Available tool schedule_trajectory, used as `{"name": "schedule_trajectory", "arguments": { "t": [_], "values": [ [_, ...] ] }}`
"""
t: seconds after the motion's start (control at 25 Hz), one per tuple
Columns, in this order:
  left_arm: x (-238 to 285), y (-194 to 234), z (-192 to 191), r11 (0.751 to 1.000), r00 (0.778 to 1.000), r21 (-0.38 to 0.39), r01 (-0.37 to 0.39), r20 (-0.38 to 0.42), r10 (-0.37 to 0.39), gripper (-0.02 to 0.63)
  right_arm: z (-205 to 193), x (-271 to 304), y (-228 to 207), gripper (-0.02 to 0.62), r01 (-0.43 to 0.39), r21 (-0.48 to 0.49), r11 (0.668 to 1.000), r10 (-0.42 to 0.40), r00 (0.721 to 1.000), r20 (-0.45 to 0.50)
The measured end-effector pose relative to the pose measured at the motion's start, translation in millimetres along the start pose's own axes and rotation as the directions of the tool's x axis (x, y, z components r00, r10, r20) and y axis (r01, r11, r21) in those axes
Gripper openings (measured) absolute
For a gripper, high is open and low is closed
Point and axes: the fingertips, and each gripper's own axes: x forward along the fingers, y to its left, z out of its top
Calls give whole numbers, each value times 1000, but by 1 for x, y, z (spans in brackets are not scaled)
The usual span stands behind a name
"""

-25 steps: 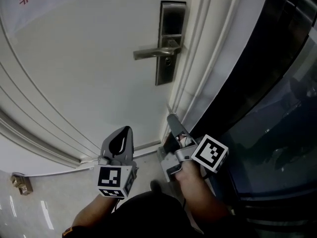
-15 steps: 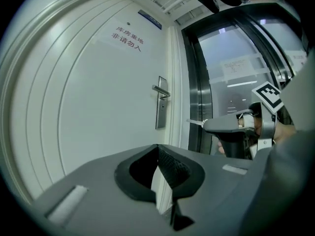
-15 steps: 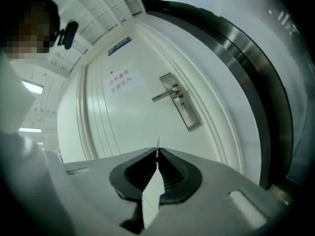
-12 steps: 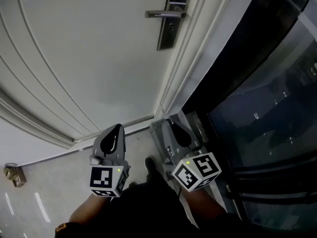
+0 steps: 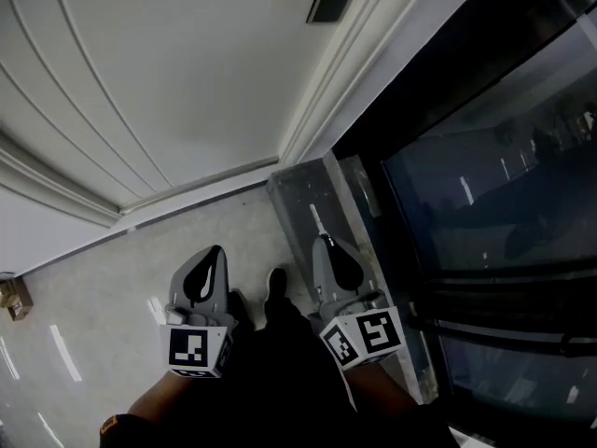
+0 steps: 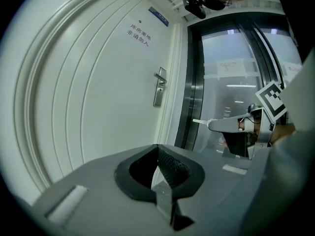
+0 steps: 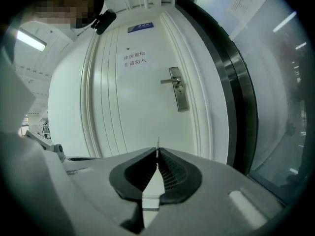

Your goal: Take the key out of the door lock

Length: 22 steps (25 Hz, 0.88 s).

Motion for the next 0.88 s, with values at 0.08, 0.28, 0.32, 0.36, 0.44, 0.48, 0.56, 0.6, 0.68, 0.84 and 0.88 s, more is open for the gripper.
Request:
{"name": "schedule_trajectory", "arguments": {
  "t": [0.08, 0.28, 0.32, 0.36, 0.44, 0.48, 0.56, 0.6, 0.68, 0.84, 0.88],
  "values": [
    [-7, -6, -9, 1000, 1000, -27, 8, -14, -9, 18, -7, -6, 3, -2, -8, -14, 1000, 8, 1000, -13],
    [-18, -34, -14, 999, 999, -20, 36, -17, -37, 18, -28, -23, 6, -2, -44, -52, 998, 41, 997, -61],
    [-18, -39, -15, 999, 999, -14, 36, -19, -36, 18, -31, -26, 5, -2, -52, -59, 997, 48, 997, -68],
    [-19, -43, -17, 999, 999, -7, 31, -22, -31, 18, -33, -30, 3, -2, -60, -66, 996, 55, 996, -72],
    [-20, -53, -22, 1000, 1000, 5, 12, -27, -12, 18, -37, -40, -2, -2, -77, -80, 994, 71, 995, -75],
    [-22, -59, -24, 1000, 1000, 12, -1, -27, 1, 18, -39, -47, -5, -2, -86, -87, 993, 79, 994, -74],
    [-29, -74, -27, 999, 999, 24, -32, -20, 32, 18, -41, -62, -14, -1, -105, -94, 990, 99, 993, -72],
    [-34, -83, -29, 998, 999, 28, -49, -16, 49, 18, -42, -71, -19, 0, -116, -94, 989, 110, 992, -70],
    [-45, -104, -32, 996, 997, 30, -82, -8, 82, 18, -42, -89, -30, 0, -137, -97, 986, 131, 989, -66],
    [-70, -146, -41, 989, 989, 30, -148, 11, 147, 18, -40, -126, -49, -1, -180, -112, 977, 176, 983, -49],
    [-76, -155, -43, 986, 986, 31, -165, 14, 164, 18, -40, -135, -52, 0, -192, -114, 975, 188, 981, -41]
  ]
}}
